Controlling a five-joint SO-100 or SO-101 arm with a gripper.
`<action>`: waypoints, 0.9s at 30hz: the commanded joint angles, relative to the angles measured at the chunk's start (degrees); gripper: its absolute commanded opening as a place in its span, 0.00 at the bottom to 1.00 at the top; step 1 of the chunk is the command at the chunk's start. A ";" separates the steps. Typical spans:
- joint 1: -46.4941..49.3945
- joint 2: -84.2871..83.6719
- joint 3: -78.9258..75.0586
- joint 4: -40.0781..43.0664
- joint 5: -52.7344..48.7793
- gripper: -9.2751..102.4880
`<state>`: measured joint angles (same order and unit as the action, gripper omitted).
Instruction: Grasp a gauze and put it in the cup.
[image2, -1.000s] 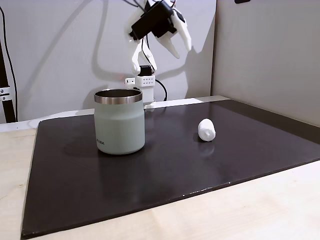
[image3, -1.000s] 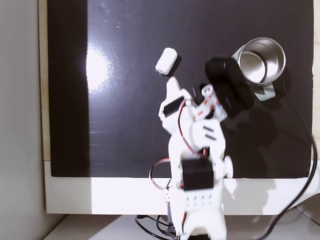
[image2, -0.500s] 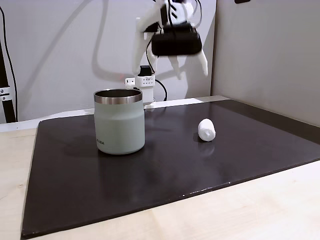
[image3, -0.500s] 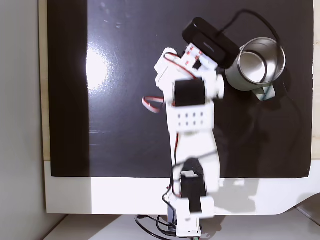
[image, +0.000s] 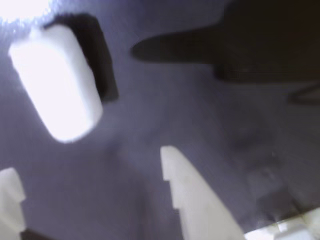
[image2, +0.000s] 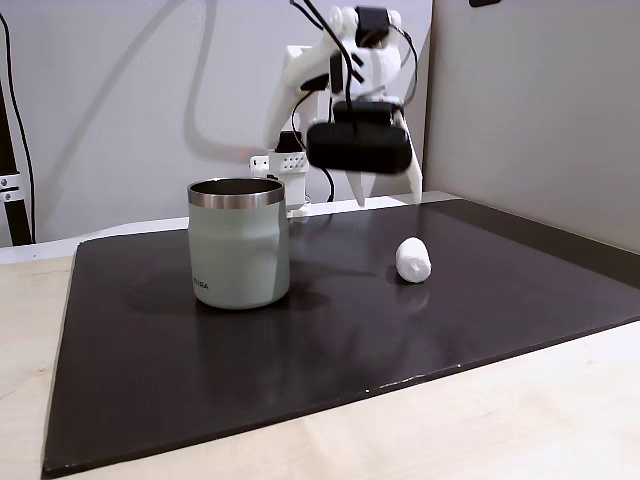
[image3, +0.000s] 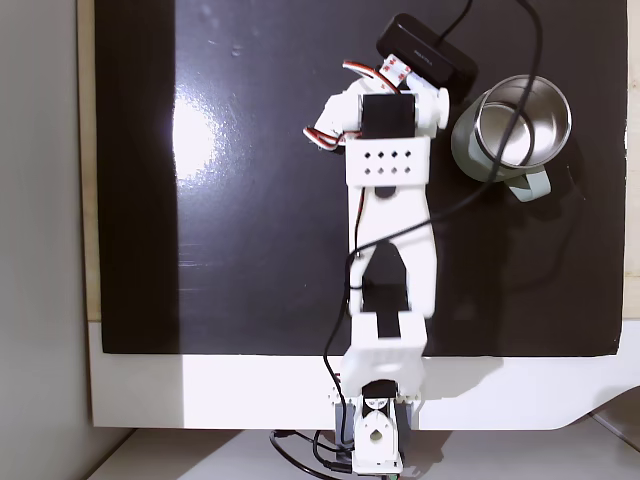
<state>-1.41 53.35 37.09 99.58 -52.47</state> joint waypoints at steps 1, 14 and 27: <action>0.09 -3.52 -7.38 0.44 -0.35 0.36; -2.99 -21.62 -23.99 0.62 0.00 0.37; -5.45 -26.81 -27.42 0.62 1.41 0.33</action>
<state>-6.59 25.40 13.62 100.11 -52.03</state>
